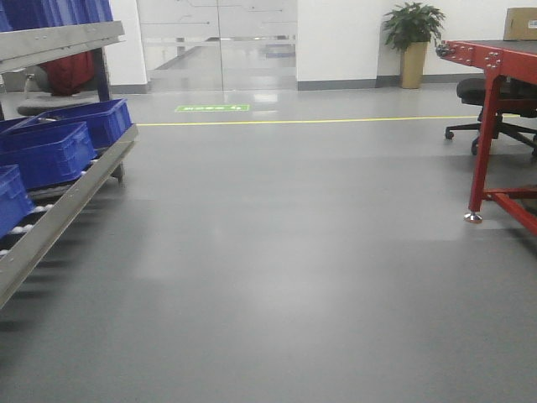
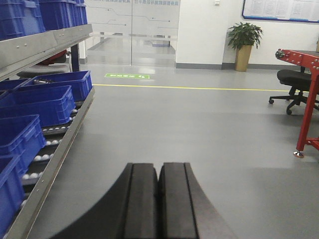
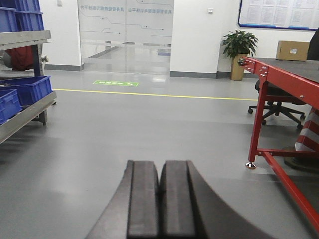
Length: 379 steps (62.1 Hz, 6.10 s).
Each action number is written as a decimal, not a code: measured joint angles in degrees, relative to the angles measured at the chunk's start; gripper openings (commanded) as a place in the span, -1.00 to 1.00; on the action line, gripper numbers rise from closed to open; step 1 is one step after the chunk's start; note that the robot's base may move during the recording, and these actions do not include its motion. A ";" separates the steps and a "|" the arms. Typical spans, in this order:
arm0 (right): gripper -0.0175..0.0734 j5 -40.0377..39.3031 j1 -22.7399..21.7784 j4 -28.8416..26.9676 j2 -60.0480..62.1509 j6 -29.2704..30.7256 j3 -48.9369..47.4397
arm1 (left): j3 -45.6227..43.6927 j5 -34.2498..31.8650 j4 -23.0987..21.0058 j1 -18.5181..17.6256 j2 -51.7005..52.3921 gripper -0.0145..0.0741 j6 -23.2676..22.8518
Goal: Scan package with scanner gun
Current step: 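Drive the base forward and turn toward the red-framed table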
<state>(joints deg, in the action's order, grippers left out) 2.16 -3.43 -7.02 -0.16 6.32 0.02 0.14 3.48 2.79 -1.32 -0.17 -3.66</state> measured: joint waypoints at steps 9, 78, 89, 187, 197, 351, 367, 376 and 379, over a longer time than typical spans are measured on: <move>-0.99 0.00 0.00 0.00 0.00 0.00 0.00 | 0.00 0.00 0.00 0.00 0.00 -0.92 0.00; -0.99 0.00 -0.13 0.00 0.00 0.00 0.00 | 0.00 0.00 0.00 0.00 0.00 -0.92 0.00; -0.99 0.00 -0.13 0.00 0.00 0.00 0.00 | 0.00 0.00 0.00 0.00 0.00 -0.92 0.00; -0.99 0.00 -0.13 0.00 0.00 0.00 0.00 | 0.00 -0.34 0.00 0.00 0.00 -0.92 0.00; -0.99 0.00 -0.13 0.00 0.00 0.00 0.00 | 0.00 -0.34 0.00 0.00 0.00 -0.92 0.00; -0.99 0.00 -0.13 0.00 0.00 0.00 0.00 | 0.00 -0.34 0.00 0.00 0.00 -0.92 0.00; -0.99 0.00 -0.13 0.00 0.00 0.00 0.00 | 0.00 -0.34 0.00 0.00 0.00 -0.92 0.00; -0.99 0.00 -0.13 0.00 0.00 0.00 0.00 | 0.00 -0.34 0.00 0.00 0.00 -0.92 0.00; -0.99 0.00 -0.13 0.00 0.00 0.00 0.00 | 0.00 -0.34 0.00 0.00 0.00 -0.92 0.00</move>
<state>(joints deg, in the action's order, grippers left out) 2.16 -3.56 -7.02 -0.16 6.32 0.02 0.14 3.13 2.79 -1.32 -0.17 -3.66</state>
